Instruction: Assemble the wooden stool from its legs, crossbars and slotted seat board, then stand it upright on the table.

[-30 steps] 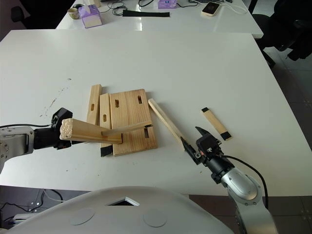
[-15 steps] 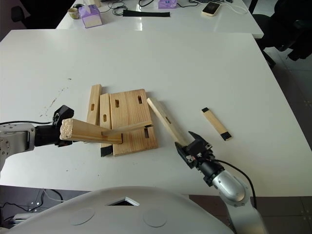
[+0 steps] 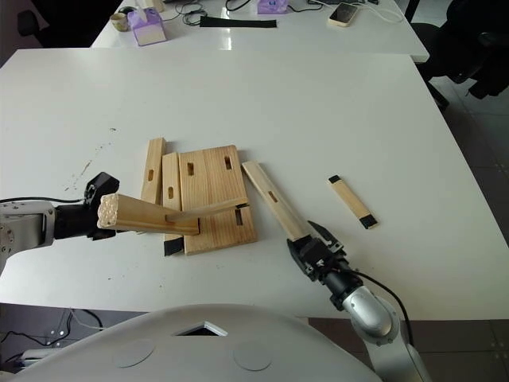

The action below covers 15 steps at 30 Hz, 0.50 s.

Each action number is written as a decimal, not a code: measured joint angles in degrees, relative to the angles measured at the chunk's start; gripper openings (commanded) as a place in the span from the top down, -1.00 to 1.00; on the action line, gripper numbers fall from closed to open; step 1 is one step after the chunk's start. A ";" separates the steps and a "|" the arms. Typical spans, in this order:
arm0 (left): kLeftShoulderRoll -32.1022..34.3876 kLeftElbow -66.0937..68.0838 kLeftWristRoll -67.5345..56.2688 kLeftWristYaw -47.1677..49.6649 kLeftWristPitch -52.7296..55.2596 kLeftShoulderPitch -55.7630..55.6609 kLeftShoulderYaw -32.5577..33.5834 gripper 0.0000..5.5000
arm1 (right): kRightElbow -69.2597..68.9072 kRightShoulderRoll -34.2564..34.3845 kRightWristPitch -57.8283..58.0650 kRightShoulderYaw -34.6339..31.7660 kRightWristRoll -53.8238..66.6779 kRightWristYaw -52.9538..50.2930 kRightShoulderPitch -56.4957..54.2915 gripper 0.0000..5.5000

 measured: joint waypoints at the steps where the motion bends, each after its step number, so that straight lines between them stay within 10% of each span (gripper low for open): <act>1: 0.07 -0.40 -0.08 0.10 0.78 0.35 0.31 -0.25 | -0.04 0.42 0.64 -1.14 0.72 -0.12 0.03 -0.19; 15: -7.83 2.32 3.05 11.96 13.44 -3.80 6.25 -0.25 | -7.51 3.49 7.33 -10.13 5.95 -0.36 -1.43 -0.19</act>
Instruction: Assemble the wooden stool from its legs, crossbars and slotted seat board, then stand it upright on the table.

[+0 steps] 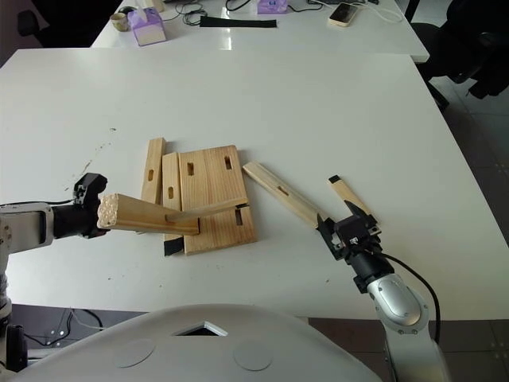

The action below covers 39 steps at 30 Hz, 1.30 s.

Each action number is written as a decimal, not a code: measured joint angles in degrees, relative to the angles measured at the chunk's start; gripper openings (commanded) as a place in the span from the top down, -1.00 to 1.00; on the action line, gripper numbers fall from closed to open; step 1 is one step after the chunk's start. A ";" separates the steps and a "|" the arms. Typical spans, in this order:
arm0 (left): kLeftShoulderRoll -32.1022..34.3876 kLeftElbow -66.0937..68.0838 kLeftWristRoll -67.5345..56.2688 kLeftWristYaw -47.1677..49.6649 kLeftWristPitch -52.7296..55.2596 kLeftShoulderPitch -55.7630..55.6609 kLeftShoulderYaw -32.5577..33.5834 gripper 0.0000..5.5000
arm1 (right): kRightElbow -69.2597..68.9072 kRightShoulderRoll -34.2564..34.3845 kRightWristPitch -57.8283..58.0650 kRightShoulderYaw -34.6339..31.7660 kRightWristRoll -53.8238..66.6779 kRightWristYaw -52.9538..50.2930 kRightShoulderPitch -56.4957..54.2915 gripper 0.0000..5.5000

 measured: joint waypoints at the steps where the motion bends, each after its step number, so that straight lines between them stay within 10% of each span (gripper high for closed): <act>1: 0.14 0.27 0.13 0.11 0.00 -0.05 -0.11 -0.25 | -0.82 0.10 0.43 -0.96 0.80 0.10 -0.09 -0.19; 9: -3.97 0.32 -0.63 2.38 2.42 -4.22 0.75 -0.25 | -2.57 -0.56 4.12 -9.23 6.44 1.85 -4.19 -0.19; 39: 2.56 22.39 9.45 -1.64 -18.59 -10.54 -12.59 -0.25 | -2.24 2.48 4.99 -4.97 3.46 1.72 -5.48 -0.19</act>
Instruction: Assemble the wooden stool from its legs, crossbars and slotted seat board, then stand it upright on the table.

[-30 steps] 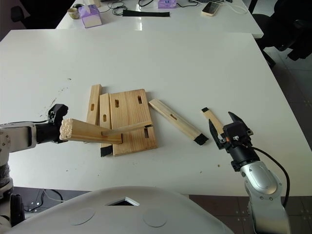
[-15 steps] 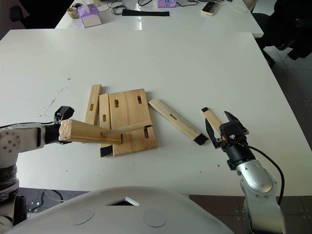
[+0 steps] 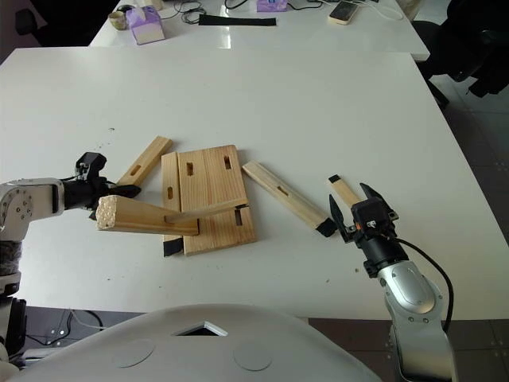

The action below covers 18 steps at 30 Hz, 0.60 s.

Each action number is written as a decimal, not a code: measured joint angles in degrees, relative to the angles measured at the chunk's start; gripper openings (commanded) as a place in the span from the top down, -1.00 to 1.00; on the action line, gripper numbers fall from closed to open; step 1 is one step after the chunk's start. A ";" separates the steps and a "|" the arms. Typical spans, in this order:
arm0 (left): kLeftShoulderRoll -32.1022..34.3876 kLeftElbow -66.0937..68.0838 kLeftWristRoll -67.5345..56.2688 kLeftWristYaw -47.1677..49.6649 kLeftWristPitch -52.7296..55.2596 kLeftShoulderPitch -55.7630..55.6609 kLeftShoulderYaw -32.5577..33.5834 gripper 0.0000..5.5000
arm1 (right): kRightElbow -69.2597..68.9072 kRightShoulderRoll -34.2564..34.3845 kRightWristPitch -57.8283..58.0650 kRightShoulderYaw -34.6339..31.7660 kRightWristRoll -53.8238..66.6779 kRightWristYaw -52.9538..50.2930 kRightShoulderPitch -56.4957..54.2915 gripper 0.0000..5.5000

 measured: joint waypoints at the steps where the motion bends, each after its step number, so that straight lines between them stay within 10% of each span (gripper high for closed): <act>1: -0.12 0.62 0.30 -0.10 -0.94 0.29 0.16 -0.25 | 0.30 -0.24 0.07 -0.09 0.08 0.38 -0.45 -0.19; 10: -1.54 0.67 1.15 -1.73 -8.40 6.81 3.86 0.25 | 1.33 -3.03 0.95 -1.82 1.17 2.80 -3.41 -0.19; 18: -2.04 -1.78 -0.61 -4.39 -8.26 9.67 5.44 0.26 | 2.71 -3.26 1.28 -1.83 1.11 2.74 -6.19 -0.19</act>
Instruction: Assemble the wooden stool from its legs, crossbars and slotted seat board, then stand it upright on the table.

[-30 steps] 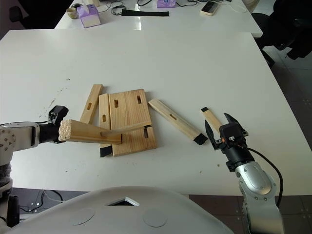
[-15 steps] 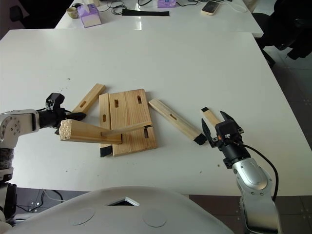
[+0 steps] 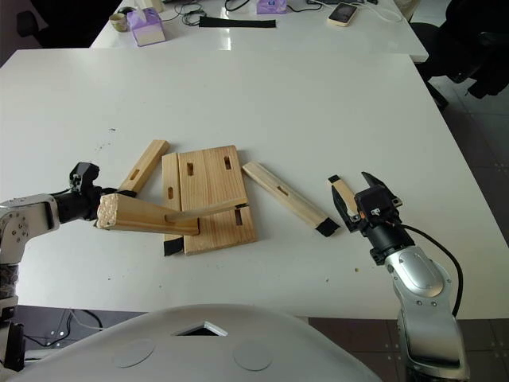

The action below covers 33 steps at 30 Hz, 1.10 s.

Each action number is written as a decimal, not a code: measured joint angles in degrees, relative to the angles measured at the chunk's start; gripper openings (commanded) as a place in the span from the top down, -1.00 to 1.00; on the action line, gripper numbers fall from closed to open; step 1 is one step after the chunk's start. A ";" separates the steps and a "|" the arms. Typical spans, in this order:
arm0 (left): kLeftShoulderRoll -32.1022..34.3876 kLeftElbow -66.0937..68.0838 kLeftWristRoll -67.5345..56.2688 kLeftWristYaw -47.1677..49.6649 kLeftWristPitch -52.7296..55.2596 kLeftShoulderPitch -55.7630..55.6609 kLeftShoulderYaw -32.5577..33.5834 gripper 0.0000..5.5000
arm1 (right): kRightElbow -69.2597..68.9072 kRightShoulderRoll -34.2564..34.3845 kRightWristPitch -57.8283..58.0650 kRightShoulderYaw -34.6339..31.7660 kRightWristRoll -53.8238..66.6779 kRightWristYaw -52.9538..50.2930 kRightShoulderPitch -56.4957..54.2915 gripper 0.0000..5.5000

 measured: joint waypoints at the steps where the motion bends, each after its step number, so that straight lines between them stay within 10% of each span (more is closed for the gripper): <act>1: -1.20 0.57 -0.50 0.47 0.20 -0.25 1.33 0.26 | 0.46 -0.19 0.12 0.00 0.00 0.01 -1.16 -0.19; 13: -7.00 -7.34 -27.43 -4.87 2.93 -28.12 14.29 0.27 | 3.02 -1.95 10.17 -5.20 13.02 1.50 -22.04 -0.19; 33: -4.97 -11.37 -47.88 -12.06 2.96 -42.72 10.87 0.27 | 5.82 -11.90 37.62 -6.50 90.16 2.08 -58.40 -0.45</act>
